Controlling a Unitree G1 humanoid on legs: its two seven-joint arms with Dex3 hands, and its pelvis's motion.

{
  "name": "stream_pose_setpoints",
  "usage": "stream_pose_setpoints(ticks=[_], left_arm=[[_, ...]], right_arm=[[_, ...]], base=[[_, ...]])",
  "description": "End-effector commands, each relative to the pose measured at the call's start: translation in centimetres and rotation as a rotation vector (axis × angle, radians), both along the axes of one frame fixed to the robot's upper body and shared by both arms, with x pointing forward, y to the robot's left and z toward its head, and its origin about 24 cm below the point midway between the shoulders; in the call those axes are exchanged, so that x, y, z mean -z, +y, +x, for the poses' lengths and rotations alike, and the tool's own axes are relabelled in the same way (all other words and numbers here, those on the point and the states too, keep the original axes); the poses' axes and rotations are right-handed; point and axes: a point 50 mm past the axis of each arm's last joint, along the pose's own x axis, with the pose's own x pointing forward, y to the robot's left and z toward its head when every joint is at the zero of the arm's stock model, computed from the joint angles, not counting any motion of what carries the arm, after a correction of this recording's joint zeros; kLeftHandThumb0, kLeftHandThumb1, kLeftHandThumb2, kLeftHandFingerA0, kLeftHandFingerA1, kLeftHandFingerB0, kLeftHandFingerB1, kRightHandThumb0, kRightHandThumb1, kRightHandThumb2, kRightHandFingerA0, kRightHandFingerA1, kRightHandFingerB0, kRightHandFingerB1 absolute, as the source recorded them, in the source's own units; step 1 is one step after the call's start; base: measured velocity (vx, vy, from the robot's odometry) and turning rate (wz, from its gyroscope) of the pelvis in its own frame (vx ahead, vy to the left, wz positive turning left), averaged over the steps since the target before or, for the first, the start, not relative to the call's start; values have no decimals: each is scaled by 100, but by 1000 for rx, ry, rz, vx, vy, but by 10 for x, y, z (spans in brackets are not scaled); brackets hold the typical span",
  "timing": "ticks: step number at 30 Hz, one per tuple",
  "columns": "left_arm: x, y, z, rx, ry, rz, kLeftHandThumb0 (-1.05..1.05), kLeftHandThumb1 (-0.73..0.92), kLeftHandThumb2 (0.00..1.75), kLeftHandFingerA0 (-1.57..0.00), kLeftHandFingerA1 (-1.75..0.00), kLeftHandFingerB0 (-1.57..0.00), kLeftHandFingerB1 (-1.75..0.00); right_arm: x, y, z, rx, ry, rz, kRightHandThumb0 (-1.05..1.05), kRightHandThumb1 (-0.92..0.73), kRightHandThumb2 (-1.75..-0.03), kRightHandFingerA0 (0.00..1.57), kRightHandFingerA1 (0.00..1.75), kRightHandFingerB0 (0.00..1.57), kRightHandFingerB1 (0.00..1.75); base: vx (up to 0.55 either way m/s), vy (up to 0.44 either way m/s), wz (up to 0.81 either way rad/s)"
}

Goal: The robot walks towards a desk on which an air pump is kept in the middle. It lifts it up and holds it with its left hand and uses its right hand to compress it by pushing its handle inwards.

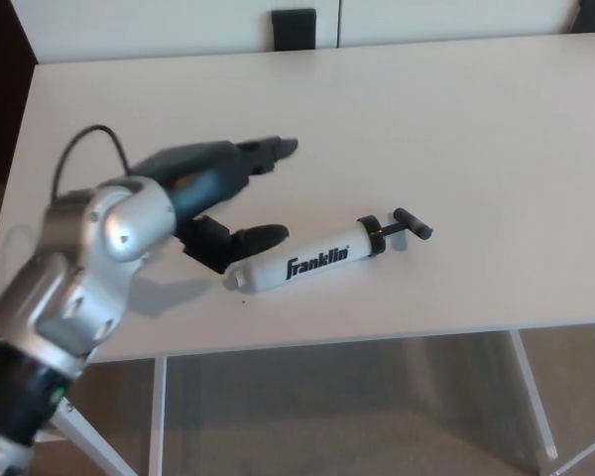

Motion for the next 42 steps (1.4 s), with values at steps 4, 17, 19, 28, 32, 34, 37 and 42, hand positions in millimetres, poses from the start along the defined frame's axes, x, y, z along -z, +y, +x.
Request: stream_pose_setpoints(ticks=[4, 17, 19, 28, 32, 34, 37, 42], left_arm=[[-111, 37, -90, 193, -470, -218, -92, 57, 93, 0, 0, 0, -5], [-148, 205, -253, 178, 232, -488, -44, 46, 54, 0, -27, -21, -30], [-137, 222, -271, 114, 279, -606, -53, 36, 66, -6, -35, -29, -42], [-118, 241, -298, -24, 371, -683, -51, 40, 69, -15, -41, -34, -43], [-119, 241, -300, -28, 377, -677, -45, 49, 55, -28, -33, -41, -33], [-118, 241, -302, -48, 401, -667, -44, 50, 55, -31, -34, -42, -34], [-100, 244, -304, -95, 499, -696, -47, 40, 68, -35, -44, -44, -45], [-68, 245, -303, -90, 570, -742, -38, 48, 55, -45, -36, -52, -36]], right_arm=[[-10, -20, 0, 3, -2, -42, -75, -86, -66, 30, 36, 25, 33], [-8, -57, 10, 68, 142, -65, -57, -81, -64, 35, 39, 31, 34], [-5, -58, 11, 74, 154, -60, -59, -63, -101, 36, 56, 21, 48], [10, -61, -5, 68, 249, -80, -59, -60, -99, 35, 56, 20, 47], [12, -62, -5, 64, 256, -65, -61, -61, -98, 33, 55, 21, 47], [13, -63, -6, 62, 263, -55, -59, -61, -98, 34, 55, 21, 48], [12, -68, -7, 64, 285, -64, -66, -63, -96, 31, 52, 24, 47], [13, -68, -5, 67, 293, -66, -68, -63, -97, 31, 52, 26, 48]], base=[[0, 0, 0], [0, 0, 0], [0, 0, 0], [0, 0, 0], [0, 0, 0], [0, 0, 0], [0, 0, 0], [0, 0, 0]])
